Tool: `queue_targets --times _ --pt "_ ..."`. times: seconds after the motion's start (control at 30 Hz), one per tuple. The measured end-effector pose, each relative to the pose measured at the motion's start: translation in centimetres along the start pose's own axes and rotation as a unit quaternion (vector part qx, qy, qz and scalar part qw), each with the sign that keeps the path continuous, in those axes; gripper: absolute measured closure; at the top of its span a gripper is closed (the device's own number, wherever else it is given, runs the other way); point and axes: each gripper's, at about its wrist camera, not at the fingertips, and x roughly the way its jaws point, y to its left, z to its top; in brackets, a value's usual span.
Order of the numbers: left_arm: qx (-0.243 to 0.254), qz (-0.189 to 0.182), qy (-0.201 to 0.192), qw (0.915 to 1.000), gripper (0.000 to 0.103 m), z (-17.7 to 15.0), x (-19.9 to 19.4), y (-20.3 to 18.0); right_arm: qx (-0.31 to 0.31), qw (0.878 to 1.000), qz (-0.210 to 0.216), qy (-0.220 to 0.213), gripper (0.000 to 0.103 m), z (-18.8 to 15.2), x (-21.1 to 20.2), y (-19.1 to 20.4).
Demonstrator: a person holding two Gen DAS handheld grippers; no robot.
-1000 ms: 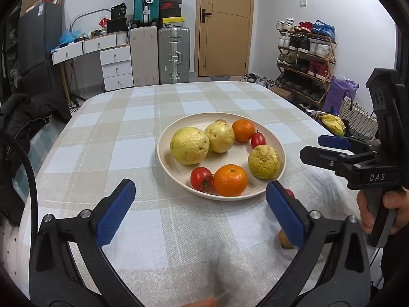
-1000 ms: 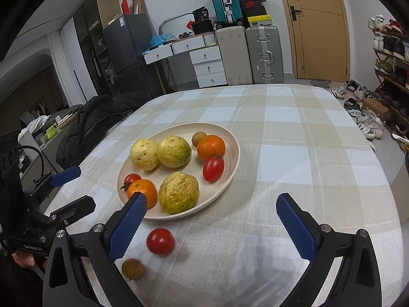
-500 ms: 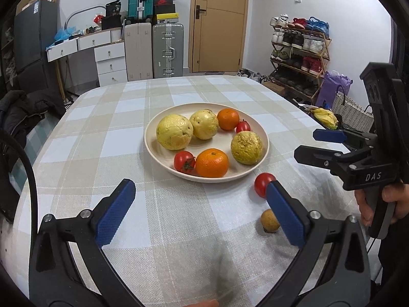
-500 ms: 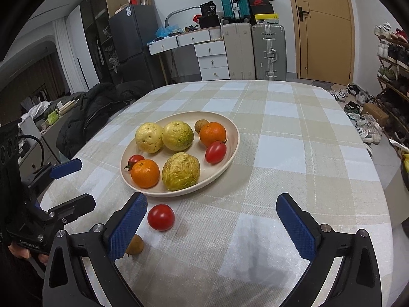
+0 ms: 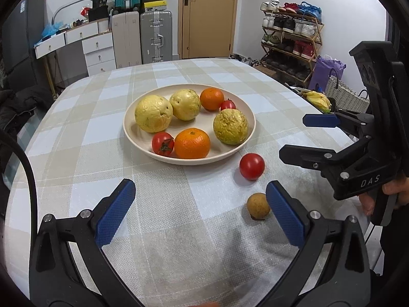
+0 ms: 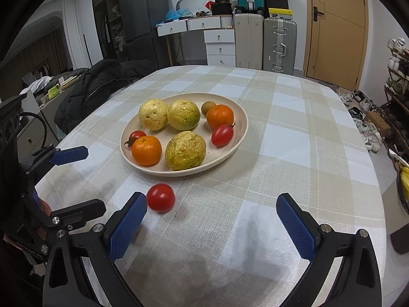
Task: Organize fruits
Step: 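Move the left gripper to the small brown fruit on the cloth and grasp it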
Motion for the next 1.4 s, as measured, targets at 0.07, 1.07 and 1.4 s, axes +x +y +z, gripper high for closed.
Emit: queue_targets --times 0.07,1.07,1.4 --pt "0.000 -0.004 0.004 1.0000 0.001 0.0 0.2 -0.1 -0.005 1.000 0.001 0.004 0.000 -0.1 0.1 0.2" --pt "0.037 -0.082 0.083 0.9924 0.040 -1.1 3.1 -3.0 0.011 1.000 -0.001 0.021 0.000 0.0 0.5 -0.4" --pt "0.045 -0.114 0.080 0.9893 0.082 -1.5 2.8 -3.8 0.009 1.000 0.000 0.020 0.000 0.0 0.5 -0.3"
